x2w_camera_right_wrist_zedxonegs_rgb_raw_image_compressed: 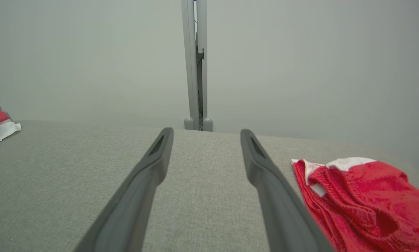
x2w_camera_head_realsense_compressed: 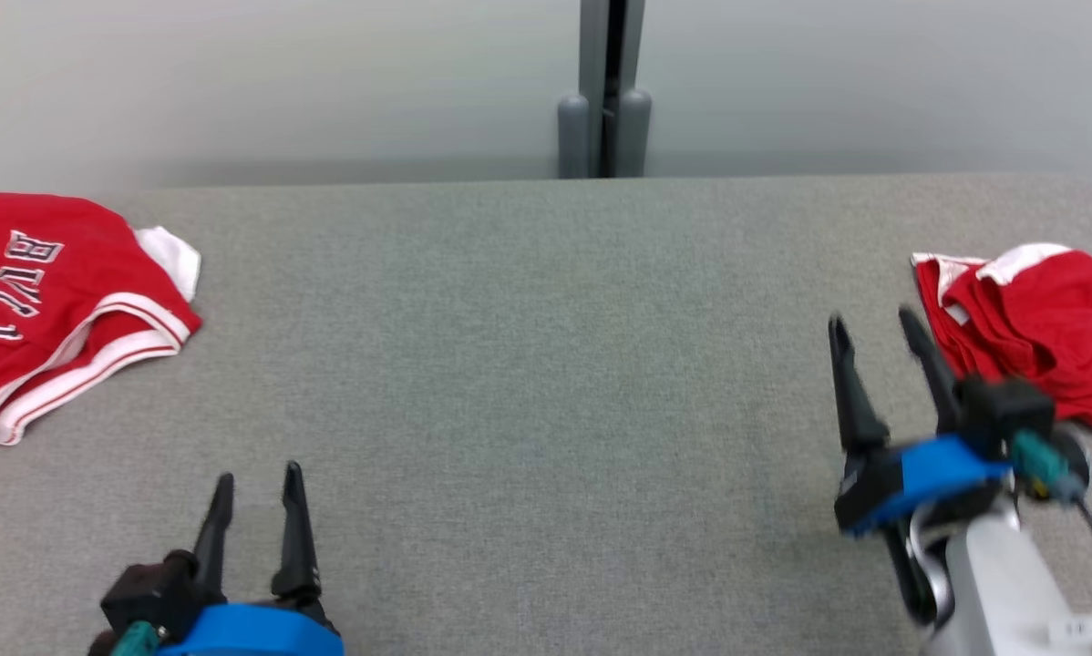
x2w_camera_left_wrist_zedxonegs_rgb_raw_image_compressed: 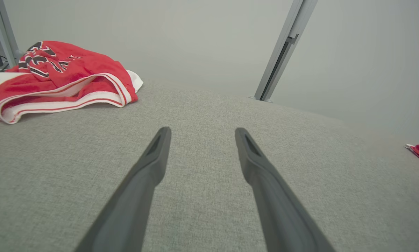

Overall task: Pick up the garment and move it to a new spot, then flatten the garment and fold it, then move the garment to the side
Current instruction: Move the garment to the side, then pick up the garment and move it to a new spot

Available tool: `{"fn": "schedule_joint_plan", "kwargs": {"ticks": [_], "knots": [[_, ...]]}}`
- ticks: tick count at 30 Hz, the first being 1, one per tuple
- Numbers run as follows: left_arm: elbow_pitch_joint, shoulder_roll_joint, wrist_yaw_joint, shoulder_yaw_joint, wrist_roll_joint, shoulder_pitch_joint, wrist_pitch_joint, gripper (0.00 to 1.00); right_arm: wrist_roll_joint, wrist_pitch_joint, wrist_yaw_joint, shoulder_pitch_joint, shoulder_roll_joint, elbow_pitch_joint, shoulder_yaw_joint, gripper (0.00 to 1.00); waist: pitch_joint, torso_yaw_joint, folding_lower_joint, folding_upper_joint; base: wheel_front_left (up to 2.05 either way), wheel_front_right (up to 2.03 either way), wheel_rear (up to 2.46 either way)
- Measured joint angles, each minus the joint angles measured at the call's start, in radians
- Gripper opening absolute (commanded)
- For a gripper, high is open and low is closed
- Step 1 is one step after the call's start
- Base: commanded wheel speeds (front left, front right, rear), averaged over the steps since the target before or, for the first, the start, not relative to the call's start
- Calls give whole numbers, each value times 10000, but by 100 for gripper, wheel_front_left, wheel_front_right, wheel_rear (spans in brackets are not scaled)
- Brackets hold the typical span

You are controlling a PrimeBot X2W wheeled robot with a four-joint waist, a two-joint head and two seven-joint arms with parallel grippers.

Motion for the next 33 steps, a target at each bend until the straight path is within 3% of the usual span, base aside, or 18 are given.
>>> {"fn": "schedule_joint_plan", "kwargs": {"ticks": [10, 25, 33], "knots": [[320, -414, -151, -188, 17, 504, -132, 100, 1187, -221, -2, 2564, 10, -708, 468, 100, -606, 51, 2, 0, 0, 0, 0], [637, -445, -186, -184, 192, 594, -163, 100, 1181, -29, -2, 2748, 10, -717, 853, 100, -661, -122, 3, 0, 0, 0, 0], [704, -453, -217, -211, 224, 461, -171, 100, 1137, 102, -2, 2896, 10, -761, 823, 100, -809, 308, 3, 0, 0, 0, 0]]}}
